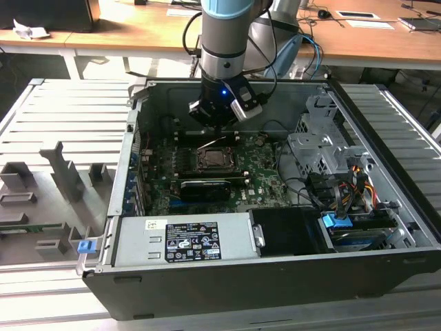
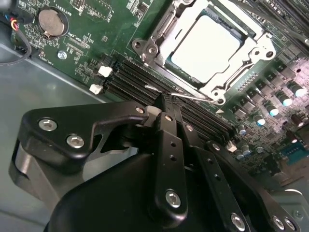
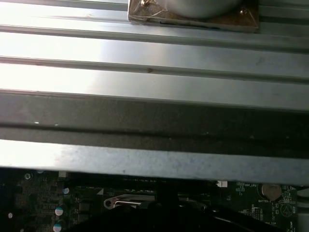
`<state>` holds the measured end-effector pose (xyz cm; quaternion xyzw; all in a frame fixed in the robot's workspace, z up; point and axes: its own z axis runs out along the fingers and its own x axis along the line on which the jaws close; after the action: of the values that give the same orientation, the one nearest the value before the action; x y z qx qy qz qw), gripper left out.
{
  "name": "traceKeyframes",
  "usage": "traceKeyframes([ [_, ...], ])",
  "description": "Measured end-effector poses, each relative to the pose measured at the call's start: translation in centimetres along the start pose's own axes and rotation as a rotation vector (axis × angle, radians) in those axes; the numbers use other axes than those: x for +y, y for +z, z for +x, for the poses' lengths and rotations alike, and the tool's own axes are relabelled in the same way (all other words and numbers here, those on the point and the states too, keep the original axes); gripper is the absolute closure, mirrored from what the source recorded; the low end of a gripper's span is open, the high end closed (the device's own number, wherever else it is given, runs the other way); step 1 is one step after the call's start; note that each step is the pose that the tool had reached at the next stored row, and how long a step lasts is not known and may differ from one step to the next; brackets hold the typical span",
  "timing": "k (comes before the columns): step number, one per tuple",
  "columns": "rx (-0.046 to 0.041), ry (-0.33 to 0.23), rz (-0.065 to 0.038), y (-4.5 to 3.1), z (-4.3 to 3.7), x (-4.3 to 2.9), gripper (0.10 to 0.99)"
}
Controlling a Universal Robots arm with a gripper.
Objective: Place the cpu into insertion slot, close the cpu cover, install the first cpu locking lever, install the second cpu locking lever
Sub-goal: 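Install the first cpu locking lever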
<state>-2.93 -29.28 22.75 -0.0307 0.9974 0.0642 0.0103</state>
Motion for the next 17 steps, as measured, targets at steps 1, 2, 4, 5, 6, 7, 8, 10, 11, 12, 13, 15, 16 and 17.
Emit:
traceKeyframes([
  [1,-0.0001,0.0,0.0,0.04,-0.04,-0.01,0.98],
  [2,0.0,0.0,0.0,0.13,-0.13,-0.04,0.98],
  [4,-0.0001,0.0,0.0,0.32,-0.3,-0.11,0.98],
  [5,-0.0001,0.0,0.0,0.42,-0.36,-0.13,0.98],
  [6,-0.0001,0.0,0.0,0.58,-0.46,-0.17,0.98],
  [7,-0.0001,0.0,0.0,0.7,-0.51,-0.18,0.98],
  [8,-0.0001,0.0,0.0,0.82,-0.57,-0.2,0.98],
  [10,0.0,0.0,0.0,1.08,-0.66,-0.25,0.98],
  [11,-0.0001,0.0,0.0,1.2,-0.69,-0.26,0.98],
  [12,0.0,0.0,0.0,1.3,-0.71,-0.28,0.98],
  [13,-0.0001,0.0,0.0,1.46,-0.74,-0.3,0.98],
  [15,-0.0001,0.0,0.0,1.66,-0.76,-0.33,0.98],
  [16,-0.0001,0.0,0.0,1.74,-0.77,-0.34,0.98],
  [17,-0.0001,0.0,0.0,1.82,-0.78,-0.35,0.98],
])
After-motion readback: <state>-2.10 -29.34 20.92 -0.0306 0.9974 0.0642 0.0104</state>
